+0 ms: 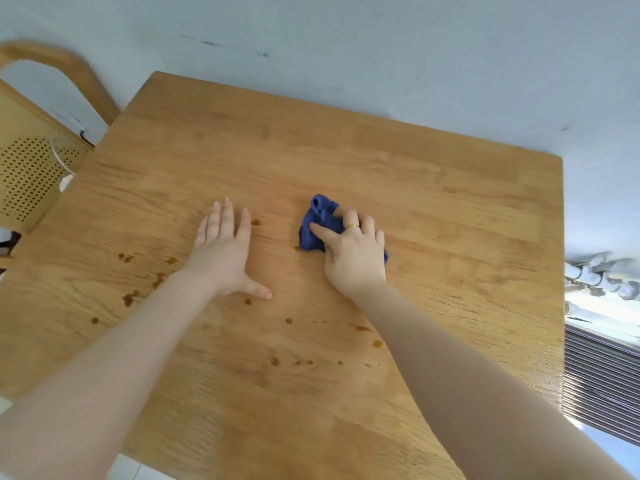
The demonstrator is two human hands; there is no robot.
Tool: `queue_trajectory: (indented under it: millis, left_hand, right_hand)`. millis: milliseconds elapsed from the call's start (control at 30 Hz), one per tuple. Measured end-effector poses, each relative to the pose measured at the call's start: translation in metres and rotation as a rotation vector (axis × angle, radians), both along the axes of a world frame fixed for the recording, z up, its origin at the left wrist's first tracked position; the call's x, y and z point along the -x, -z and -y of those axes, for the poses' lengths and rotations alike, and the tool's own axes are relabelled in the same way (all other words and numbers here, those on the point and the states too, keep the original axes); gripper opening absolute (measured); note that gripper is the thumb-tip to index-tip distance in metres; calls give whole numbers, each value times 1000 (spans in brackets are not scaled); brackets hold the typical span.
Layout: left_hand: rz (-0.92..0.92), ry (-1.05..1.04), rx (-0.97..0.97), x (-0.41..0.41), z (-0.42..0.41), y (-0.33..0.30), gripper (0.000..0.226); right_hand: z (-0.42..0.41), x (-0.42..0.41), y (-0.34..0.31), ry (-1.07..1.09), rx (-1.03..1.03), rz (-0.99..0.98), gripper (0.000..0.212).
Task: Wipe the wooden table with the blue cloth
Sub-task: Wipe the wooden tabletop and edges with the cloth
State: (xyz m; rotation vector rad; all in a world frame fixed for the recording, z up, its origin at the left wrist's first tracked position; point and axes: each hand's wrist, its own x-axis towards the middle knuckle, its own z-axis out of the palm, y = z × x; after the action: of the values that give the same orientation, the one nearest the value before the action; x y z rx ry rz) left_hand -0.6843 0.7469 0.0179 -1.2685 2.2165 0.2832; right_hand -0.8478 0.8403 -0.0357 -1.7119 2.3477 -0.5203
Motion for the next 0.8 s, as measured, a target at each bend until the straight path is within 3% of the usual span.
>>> queue_trajectory:
  millis: [167,367,433,533,667,800]
  left_hand:
    - [-71,-56,-54,-5,14,-2,139]
    - [-52,10,-46,-29,43,-3,133]
    - [-31,50,-19,-37,56,-2,129]
    - [46,148,40,-44,72,1,128]
    - [21,242,73,-43,82,6,135]
    - [23,259,117,-47,91,15,145]
  right_hand:
    - [2,5,-2,-301,-4,-21,37]
    - [58,13,-1,180,-62,-45,41]
    - [47,-9,3,183,-21,-51,42]
    - [21,-46,7,-9,42,2,41]
    - [18,-52,4,-106,22,-38,41]
    - [61,-35,6,250,9,-7,40]
